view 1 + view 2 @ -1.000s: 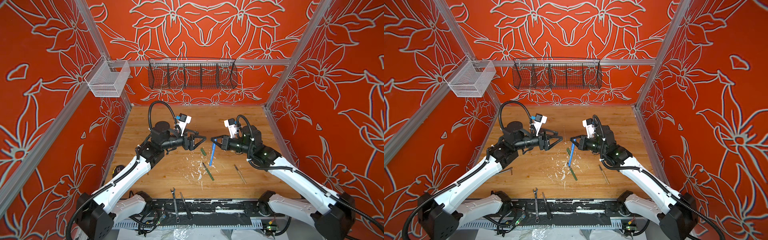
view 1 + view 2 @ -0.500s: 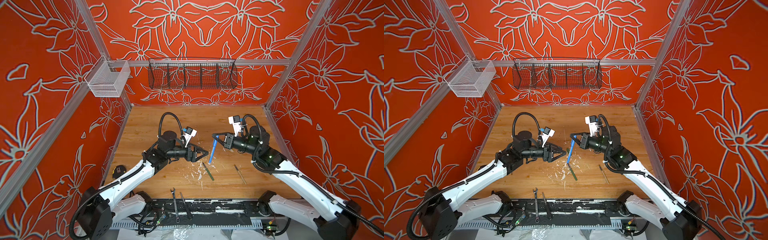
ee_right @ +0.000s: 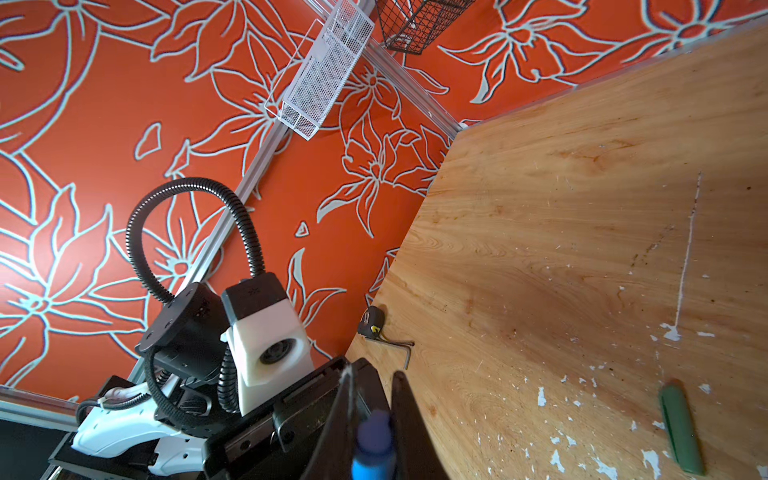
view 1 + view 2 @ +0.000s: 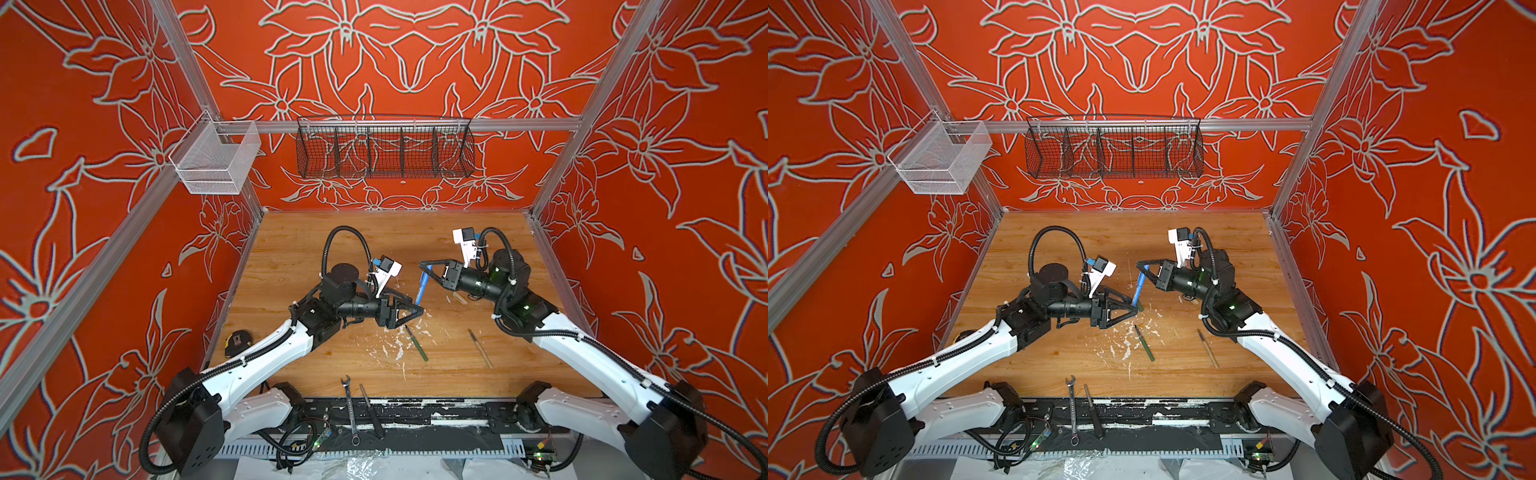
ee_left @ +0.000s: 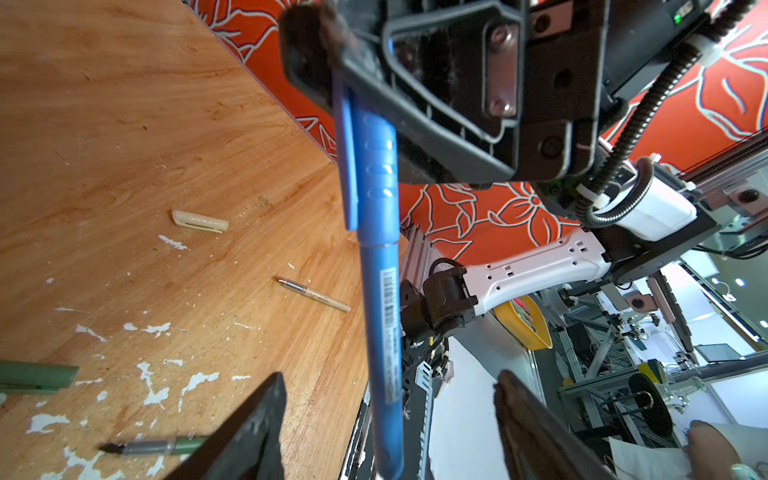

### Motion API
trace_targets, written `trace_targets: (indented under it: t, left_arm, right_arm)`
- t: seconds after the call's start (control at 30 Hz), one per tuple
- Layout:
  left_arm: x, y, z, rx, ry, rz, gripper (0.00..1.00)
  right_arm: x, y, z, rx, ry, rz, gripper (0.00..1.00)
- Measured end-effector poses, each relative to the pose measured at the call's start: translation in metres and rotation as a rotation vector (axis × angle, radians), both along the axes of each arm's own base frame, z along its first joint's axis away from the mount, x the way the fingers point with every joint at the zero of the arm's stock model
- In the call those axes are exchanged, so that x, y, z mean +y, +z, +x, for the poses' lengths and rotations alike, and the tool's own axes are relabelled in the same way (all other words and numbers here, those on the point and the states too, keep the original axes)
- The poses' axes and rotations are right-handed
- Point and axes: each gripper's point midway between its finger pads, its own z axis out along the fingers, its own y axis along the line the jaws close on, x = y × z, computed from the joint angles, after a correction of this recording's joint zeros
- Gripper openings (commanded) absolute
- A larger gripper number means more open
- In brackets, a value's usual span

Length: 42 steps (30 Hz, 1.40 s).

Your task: Insert the pens into the pen caps

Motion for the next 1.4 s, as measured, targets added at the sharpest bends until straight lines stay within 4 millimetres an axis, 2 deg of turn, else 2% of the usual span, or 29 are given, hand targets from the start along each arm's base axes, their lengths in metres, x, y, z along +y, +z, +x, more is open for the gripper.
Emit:
trace_targets:
  t: [0.1,0.33,0.53,0.77,1.03,1.33,1.4]
  left_arm:
    - [-0.003,-0.006,0.002,0.014,-0.008,0.011,0.59]
    - [-0.005,0.0,0.002,0.001,-0.013,0.008,0.49]
    - [-0.005,0.002,0.003,-0.002,-0.011,0.01,0.49]
    - [-0.006,0.004,0.003,-0.007,-0.013,0.012,0.57]
    - [-0.009,-0.002,0.004,0.012,-0.018,0.021,0.58]
    - [-0.012,0.003,0.004,0.009,-0.025,0.013,0.37]
    - [-0.012,0.004,0.004,0.009,-0.025,0.013,0.29]
  right_arm:
    - [0.0,0.001,0.0,-0.005,-0.001,0.01,0.0]
    - [-0.002,0.002,0.003,-0.018,-0.019,0.015,0.0]
    - [-0.008,0.008,0.003,-0.042,-0.055,0.017,0.0]
    - [-0.019,0.023,-0.001,-0.092,-0.1,0.033,0.0]
    - [-0.019,0.022,0.001,-0.093,-0.105,0.029,0.0]
    - [-0.018,0.014,0.006,-0.081,-0.119,0.017,0.0]
    - [-0.018,0.012,0.006,-0.077,-0.12,0.014,0.0]
